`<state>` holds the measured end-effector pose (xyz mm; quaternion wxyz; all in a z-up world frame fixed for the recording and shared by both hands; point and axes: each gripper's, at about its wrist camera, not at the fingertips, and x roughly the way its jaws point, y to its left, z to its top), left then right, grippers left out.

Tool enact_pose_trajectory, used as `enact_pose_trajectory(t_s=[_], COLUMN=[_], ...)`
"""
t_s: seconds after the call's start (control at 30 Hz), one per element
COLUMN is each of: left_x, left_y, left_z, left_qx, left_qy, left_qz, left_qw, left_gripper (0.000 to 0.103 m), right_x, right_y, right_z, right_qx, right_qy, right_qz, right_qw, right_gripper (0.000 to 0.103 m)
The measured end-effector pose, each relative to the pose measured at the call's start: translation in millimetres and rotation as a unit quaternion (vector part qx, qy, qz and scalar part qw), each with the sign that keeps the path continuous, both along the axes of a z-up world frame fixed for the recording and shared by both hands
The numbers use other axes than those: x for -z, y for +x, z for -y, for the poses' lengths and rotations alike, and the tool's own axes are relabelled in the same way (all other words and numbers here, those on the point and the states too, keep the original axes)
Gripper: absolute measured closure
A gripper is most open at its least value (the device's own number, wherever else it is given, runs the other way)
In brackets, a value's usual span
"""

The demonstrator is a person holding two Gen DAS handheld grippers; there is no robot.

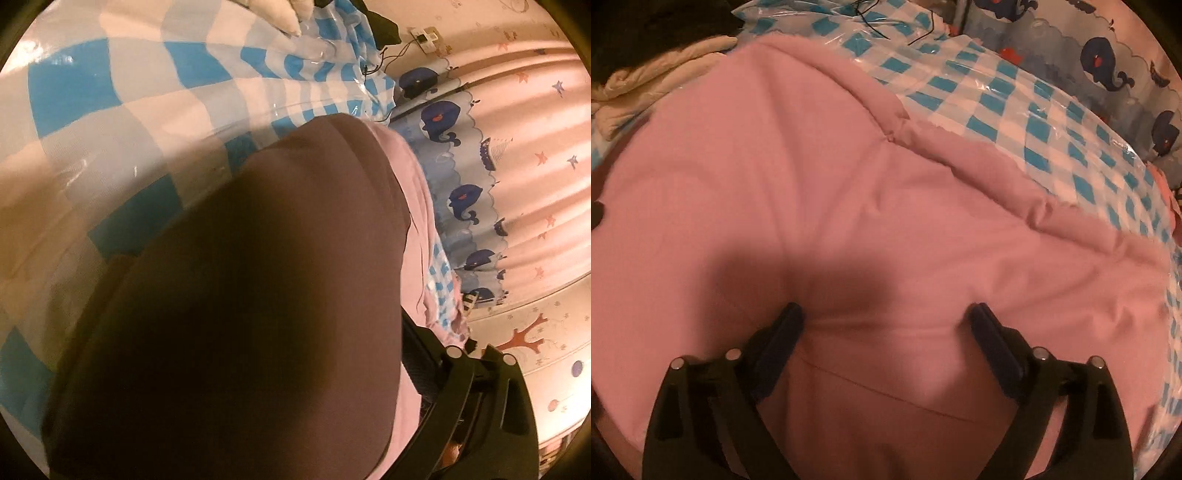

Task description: Fold large clothes

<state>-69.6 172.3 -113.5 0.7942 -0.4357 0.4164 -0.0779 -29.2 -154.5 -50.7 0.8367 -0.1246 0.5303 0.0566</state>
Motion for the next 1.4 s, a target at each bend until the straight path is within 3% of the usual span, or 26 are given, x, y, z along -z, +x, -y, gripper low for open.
enact_pose_trajectory(t_s=[0.1, 0.23, 0.33, 0.43, 0.53, 0.63, 0.77, 0.87, 0.97, 1.03, 1.1, 1.17, 1.27, 1.33, 1.4], left_x=[4, 4, 2, -6, -14, -21, -32, -38, -37, -36, -35, -34, -34, -36, -42], left_y=[-1, -1, -1, -4, -9, -14, -16, -20, -22, -22, -20, -18, -17, -19, -22], left_z=[-5, -5, -3, 0, 1, -1, 5, 6, 0, -2, -4, -4, -1, 1, 6], left_qx=[-0.003, -0.004, -0.002, 0.002, -0.008, -0.021, -0.022, -0.022, -0.023, -0.023, -0.021, -0.015, -0.015, -0.014, -0.012], left_qy=[-0.007, -0.003, 0.004, 0.028, 0.061, 0.092, 0.147, 0.175, 0.162, 0.152, 0.138, 0.126, 0.128, 0.134, 0.149], left_qz=[-0.005, 0.0, 0.004, 0.013, 0.02, 0.025, 0.028, 0.03, 0.029, 0.03, 0.032, 0.035, 0.037, 0.044, 0.059], left_qw=[1.0, 1.0, 1.0, 0.9995, 0.9979, 0.9952, 0.9886, 0.9839, 0.9862, 0.9876, 0.9897, 0.9913, 0.991, 0.9899, 0.987], left_gripper=[0.01, 0.01, 0.01, 0.01, 0.01, 0.01, 0.01, 0.01, 0.01, 0.01, 0.01, 0.01, 0.01, 0.01, 0.01], right_x=[-22, -61, -30, -5, -19, -45, -12, -25, -56, -52, -18, -2, -19, -33, -25], right_y=[-3, -49, -60, -57, -56, -72, -75, -71, -70, -61, -44, -44, -46, -61, -70], right_z=[6, 0, -3, 5, 4, 8, -2, -2, -1, -8, -16, -19, -16, -17, -18], right_qx=[0.016, -0.001, 0.003, 0.022, 0.033, 0.04, 0.032, 0.039, 0.047, 0.044, 0.036, 0.03, 0.041, 0.038, 0.029], right_qy=[0.029, 0.044, 0.03, 0.056, 0.065, 0.113, 0.082, 0.09, 0.098, 0.075, 0.038, 0.035, 0.041, 0.03, 0.011], right_qz=[0.0, 0.059, 0.021, 0.024, 0.012, 0.063, 0.049, 0.041, 0.095, 0.085, 0.027, 0.04, 0.032, 0.066, 0.063], right_qw=[0.999, 0.997, 0.999, 0.998, 0.997, 0.991, 0.995, 0.994, 0.989, 0.993, 0.998, 0.998, 0.998, 0.997, 0.998], right_gripper=[0.013, 0.013, 0.009, 0.006, 0.006, 0.006, 0.006, 0.006, 0.006, 0.006, 0.006, 0.005, 0.006, 0.006, 0.006])
